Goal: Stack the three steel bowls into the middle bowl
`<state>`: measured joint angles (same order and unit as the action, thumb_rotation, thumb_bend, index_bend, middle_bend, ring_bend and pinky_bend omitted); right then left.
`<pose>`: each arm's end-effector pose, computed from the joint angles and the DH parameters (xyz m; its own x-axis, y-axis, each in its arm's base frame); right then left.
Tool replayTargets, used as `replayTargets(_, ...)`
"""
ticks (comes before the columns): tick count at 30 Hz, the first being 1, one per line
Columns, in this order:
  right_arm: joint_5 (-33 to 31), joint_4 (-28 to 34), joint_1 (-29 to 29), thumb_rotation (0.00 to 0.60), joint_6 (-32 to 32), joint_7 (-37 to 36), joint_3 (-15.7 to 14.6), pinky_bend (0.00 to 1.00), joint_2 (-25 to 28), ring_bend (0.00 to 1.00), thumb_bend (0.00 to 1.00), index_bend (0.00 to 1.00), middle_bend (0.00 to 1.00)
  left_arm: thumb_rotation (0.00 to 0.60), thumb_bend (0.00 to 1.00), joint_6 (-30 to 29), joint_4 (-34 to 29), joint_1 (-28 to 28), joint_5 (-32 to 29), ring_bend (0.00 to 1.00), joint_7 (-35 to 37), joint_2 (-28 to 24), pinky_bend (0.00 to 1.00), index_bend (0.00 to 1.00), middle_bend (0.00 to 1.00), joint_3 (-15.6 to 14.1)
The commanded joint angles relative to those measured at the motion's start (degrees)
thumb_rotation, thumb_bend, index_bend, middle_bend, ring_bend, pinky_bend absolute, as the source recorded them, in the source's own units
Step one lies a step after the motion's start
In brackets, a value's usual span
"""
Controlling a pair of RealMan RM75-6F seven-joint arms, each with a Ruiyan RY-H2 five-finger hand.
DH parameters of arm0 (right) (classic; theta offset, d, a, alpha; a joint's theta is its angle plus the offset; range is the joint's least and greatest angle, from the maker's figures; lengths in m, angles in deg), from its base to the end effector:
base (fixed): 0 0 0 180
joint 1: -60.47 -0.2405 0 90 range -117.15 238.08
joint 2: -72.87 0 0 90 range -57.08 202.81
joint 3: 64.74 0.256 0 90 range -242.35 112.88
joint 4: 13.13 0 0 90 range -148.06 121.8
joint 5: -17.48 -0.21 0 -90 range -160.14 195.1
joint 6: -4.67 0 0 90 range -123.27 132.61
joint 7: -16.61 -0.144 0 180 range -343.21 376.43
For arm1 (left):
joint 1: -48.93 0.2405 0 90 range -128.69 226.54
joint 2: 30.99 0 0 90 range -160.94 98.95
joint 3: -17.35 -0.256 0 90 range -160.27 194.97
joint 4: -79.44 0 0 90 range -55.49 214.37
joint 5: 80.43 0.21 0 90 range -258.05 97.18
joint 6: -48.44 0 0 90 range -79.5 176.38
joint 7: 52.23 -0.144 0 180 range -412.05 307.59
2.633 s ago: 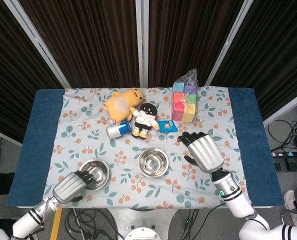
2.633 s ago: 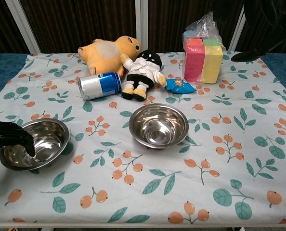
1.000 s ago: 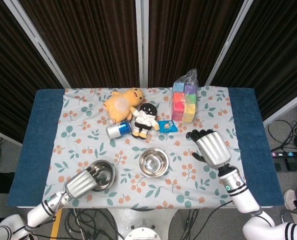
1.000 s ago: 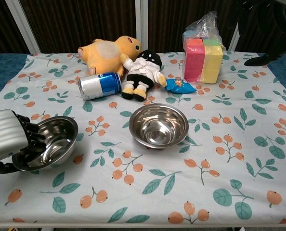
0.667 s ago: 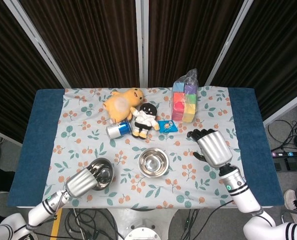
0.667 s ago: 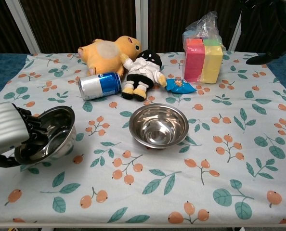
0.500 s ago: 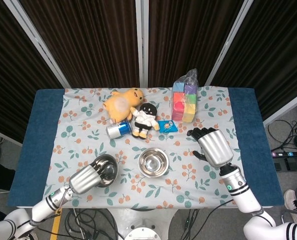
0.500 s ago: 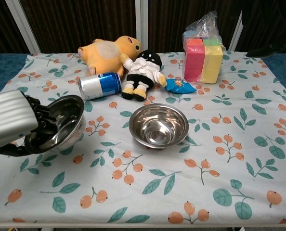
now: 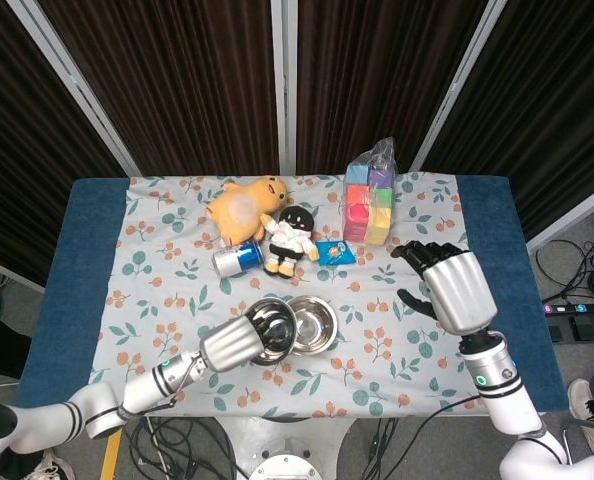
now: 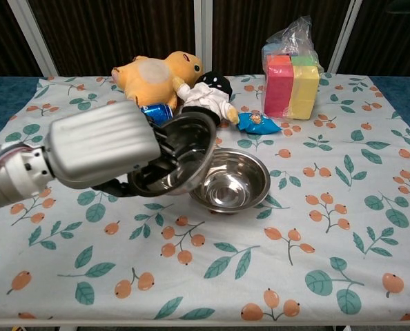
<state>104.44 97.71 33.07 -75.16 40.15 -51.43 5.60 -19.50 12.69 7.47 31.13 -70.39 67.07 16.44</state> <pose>-0.1230 -0.2766 0.1399 0.3559 0.2388 0.9035 -0.7973 -0.4267 0.4268 -0.1267 0.2720 -0.0650 0.6284 -0.2516 0.7360 0.2410 -0.8367 -0.4918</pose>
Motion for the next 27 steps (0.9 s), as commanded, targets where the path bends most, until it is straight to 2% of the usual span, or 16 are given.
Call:
replayTargets(1,0.3,0.2,0.6,0.6,-0.4,-0.7,0.0,0.66,0.8,0.54,0.03,0.39,0.46,0.6,0.34,2.3,1.5,-2.2,-1.0,0.62,-0.2,2.8,0.67,0.72,0.73,0.8)
replayTargets(8,0.2,-0.2,1.0,0.6,-0.7,-2.1,0.3,0.66,1.9,0.54,0.03,0.39,0.46,0.6,0.34,4.2,6.3,-5.7,-1.7,0.62,1.4,6.5,0.67,0.72,0.73,1.7)
replayTargets(18,-0.9,-2.0,0.9,0.6,0.0,-4.4,0.9,0.66,2.4,0.54,0.03,0.39,0.46,0.6,0.33,3.4,12.1,-7.7,-2.7,0.61,3.7,9.7,0.67,0.72,0.72,0.9)
replayTargets(20,-1.1,-2.3,1.0,0.6,0.0,-5.0,1.0,0.66,2.4,0.54,0.03,0.39,0.46,0.6,0.31,3.2,12.9,-7.9,-2.7,0.59,3.8,9.9,0.66,0.69,0.7,0.5)
replayTargets(25,-1.0,-2.4,1.1,0.6,0.0,-5.6,1.1,0.66,2.7,0.54,0.03,0.39,0.46,0.6,0.2,2.5,13.5,-8.5,-2.8,0.42,5.0,9.5,0.58,0.44,0.51,-0.2)
replayTargets(27,-0.8,-2.3,1.1,0.6,-0.1,-5.7,1.1,0.66,2.8,0.54,0.03,0.39,0.46,0.6,0.18,2.4,12.9,-8.6,-3.3,0.37,5.3,9.0,0.55,0.39,0.46,-0.1)
